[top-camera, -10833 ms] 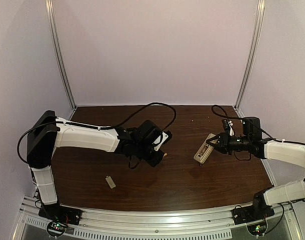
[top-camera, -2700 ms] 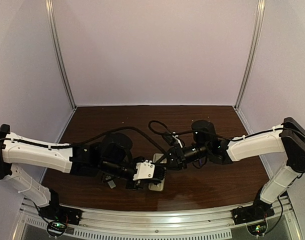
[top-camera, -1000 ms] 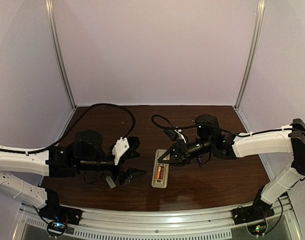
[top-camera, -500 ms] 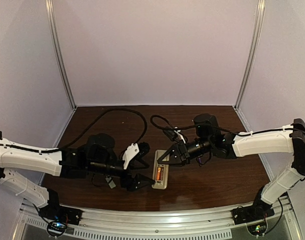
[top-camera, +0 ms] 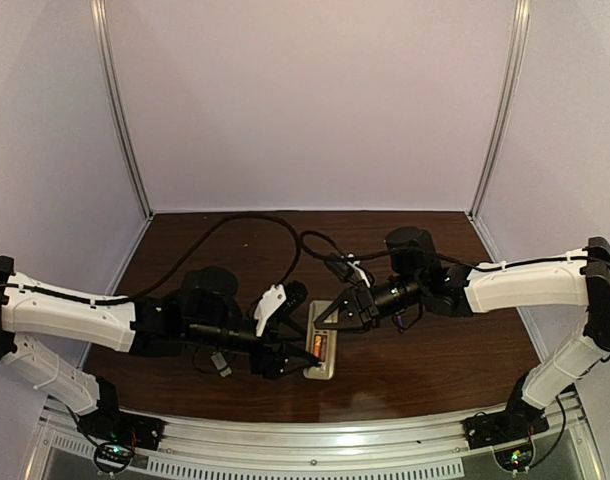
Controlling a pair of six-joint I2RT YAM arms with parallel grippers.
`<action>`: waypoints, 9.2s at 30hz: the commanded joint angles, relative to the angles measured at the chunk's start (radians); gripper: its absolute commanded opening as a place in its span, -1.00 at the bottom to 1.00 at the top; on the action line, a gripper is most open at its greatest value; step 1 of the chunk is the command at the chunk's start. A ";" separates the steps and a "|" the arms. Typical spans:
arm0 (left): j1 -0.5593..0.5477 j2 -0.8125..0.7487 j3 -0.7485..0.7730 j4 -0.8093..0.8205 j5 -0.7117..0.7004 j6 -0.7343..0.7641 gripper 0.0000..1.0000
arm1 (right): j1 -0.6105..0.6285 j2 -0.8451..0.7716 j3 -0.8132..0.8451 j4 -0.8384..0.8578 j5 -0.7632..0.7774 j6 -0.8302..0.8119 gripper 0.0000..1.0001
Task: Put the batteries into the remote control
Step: Adjust the battery in the battery compartment, then remove the battery from the battery compartment, then pick up the battery from the center of the board, then place the battery in the battery compartment, then load the battery into the battery compartment.
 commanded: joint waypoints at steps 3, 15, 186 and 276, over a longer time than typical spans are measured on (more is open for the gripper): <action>0.007 0.018 0.024 0.050 -0.007 -0.013 0.17 | 0.007 -0.032 0.024 0.007 0.001 -0.016 -1.00; 0.031 0.077 0.079 -0.030 -0.076 -0.037 -0.26 | 0.012 -0.044 0.004 0.055 -0.005 0.022 -1.00; -0.030 0.276 0.412 -0.543 -0.214 -0.438 -1.00 | -0.099 0.016 -0.328 0.437 0.442 0.341 -1.00; 0.003 0.315 0.457 -0.639 -0.312 -0.378 0.26 | 0.059 0.157 -0.310 0.599 0.471 0.506 -1.00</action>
